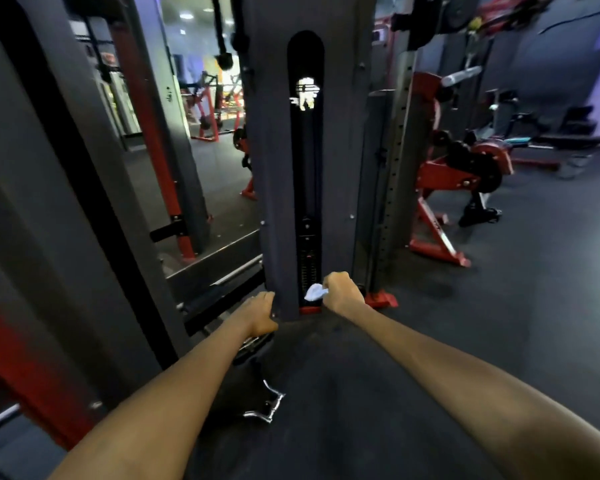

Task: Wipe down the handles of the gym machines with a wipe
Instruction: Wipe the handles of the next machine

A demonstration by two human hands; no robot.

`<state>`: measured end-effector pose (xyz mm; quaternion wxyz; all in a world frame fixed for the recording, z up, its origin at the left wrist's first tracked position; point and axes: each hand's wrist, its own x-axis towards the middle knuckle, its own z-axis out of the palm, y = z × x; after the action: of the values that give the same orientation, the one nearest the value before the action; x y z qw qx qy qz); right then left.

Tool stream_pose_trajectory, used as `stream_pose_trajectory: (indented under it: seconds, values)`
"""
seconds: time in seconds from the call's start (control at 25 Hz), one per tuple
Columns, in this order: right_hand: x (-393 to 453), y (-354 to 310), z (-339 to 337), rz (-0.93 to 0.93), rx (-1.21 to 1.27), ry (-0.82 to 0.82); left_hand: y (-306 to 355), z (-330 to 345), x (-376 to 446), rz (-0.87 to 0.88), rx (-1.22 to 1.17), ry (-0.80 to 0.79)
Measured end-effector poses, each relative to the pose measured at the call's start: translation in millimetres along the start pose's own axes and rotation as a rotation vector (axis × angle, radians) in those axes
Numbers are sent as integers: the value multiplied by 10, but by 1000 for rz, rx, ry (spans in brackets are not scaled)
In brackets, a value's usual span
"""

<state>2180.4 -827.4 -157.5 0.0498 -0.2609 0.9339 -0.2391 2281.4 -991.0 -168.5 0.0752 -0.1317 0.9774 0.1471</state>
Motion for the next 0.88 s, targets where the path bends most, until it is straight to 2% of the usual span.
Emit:
stream_pose_trajectory:
  seconds: [0.24, 0.48, 0.88]
  values:
    - [165, 1089, -308, 219, -59, 52, 913, 253, 959, 136, 1, -113]
    - [400, 2136, -681, 450, -69, 99, 1959, 440, 2040, 387, 126, -190]
    - [495, 3671, -1511, 899, -25, 402, 3956, 583, 3510, 820, 246, -314]
